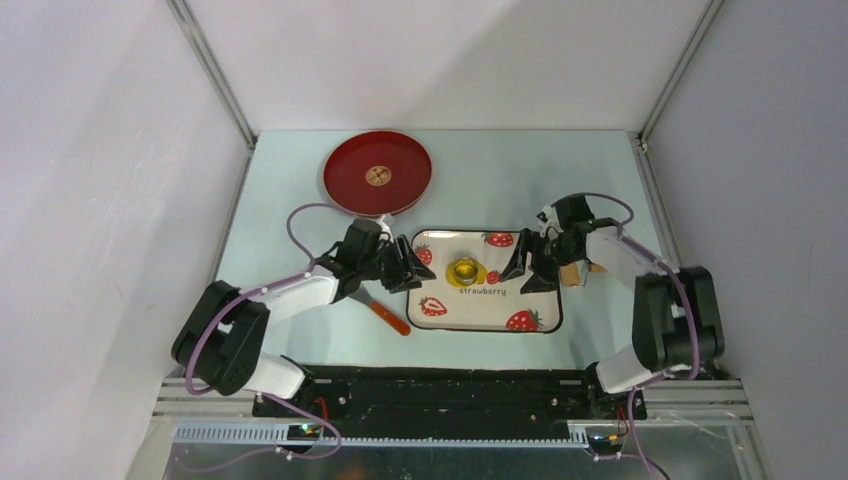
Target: Roll out the dumpling wrappers from the dough
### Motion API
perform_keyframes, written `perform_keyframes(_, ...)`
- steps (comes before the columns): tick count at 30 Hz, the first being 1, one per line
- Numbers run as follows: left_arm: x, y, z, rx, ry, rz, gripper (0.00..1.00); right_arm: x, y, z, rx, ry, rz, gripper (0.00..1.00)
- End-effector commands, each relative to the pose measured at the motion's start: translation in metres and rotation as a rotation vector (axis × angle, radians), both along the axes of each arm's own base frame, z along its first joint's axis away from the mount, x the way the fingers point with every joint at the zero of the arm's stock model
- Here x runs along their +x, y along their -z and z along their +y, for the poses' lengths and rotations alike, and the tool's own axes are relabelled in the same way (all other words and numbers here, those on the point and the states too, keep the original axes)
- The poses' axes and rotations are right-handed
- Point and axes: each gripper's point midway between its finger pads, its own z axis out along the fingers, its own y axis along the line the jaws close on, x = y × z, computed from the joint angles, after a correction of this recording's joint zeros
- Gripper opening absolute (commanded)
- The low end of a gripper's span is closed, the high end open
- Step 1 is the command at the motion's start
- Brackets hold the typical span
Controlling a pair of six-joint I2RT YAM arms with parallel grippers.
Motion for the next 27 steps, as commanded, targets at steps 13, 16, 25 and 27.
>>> perform_keyframes(13, 0.001, -0.032, 0.076, 0.146, 0.066, -0.173, 0.15, 0.006, -0.084, -0.031, 0.220, 0.250, -0.348, 0.61)
perform_keyframes(16, 0.009, -0.118, 0.103, 0.281, -0.003, -0.295, 0.42, 0.006, -0.084, -0.023, 0.110, 0.195, -0.312, 0.73)
perform_keyframes(25, 0.021, -0.105, 0.076, 0.281, 0.071, -0.340, 0.47, 0.037, -0.057, 0.001, 0.091, 0.171, -0.361, 0.75)
perform_keyframes(27, 0.025, -0.103, 0.074, 0.279, 0.069, -0.344, 0.49, 0.043, -0.053, 0.006, 0.087, 0.146, -0.352, 0.76)
